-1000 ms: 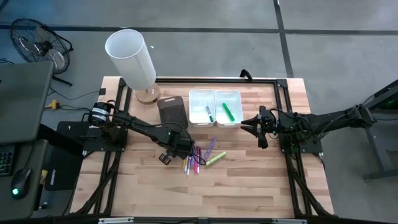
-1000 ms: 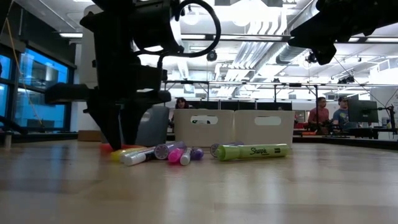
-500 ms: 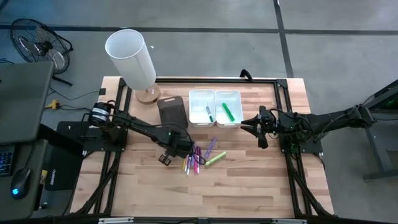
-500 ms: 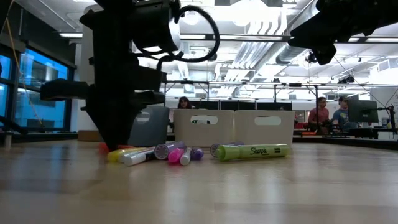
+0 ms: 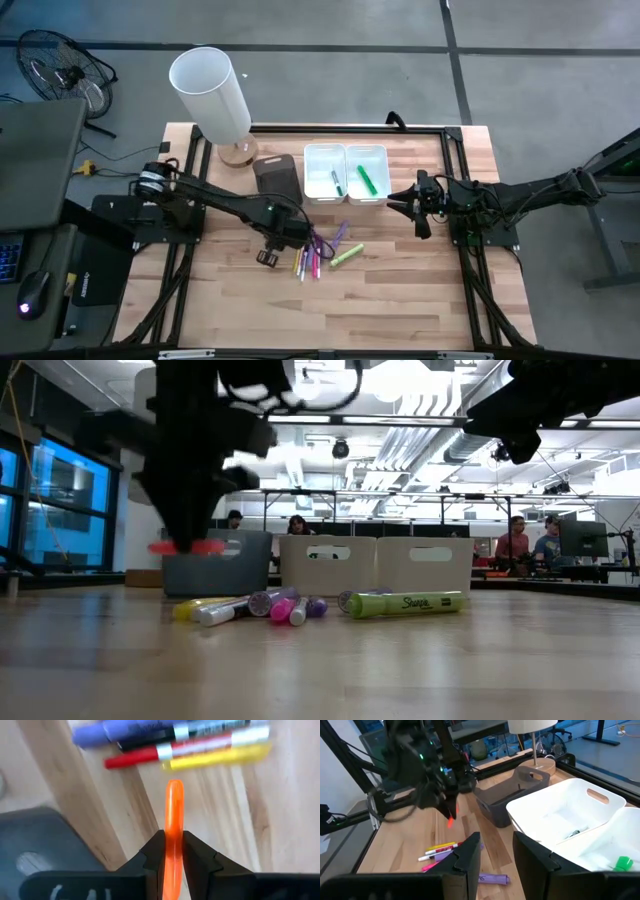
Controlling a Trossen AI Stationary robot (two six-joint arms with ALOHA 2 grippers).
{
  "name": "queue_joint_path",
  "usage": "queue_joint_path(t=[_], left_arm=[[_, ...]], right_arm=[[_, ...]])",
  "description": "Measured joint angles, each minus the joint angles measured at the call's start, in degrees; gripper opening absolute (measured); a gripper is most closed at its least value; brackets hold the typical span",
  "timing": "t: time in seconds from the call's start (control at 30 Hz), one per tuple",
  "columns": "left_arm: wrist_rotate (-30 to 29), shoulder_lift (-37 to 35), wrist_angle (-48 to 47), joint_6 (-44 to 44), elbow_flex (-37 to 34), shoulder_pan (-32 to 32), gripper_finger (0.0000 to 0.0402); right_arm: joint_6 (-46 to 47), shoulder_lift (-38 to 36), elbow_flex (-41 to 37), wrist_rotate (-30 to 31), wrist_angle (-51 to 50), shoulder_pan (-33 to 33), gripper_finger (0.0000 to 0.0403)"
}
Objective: Pick & Place Markers
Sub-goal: Put the orange pen into the black bin
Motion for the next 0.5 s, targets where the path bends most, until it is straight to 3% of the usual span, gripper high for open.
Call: queue_joint_path(t=[0.23, 0.5], left_arm=[[-1.1, -8.7, -3.9, -11.3, -0.2, 0.9, 0.005], [-1.8, -16.9, -5.4, -28.6, -2.3, 6.7, 0.005]], right_arm=[[0.0, 0.0, 0.0, 0.0, 0.0, 0.0, 0.0103], [0.0, 0.0, 0.0, 0.0, 0.3, 0.0, 0.0103]])
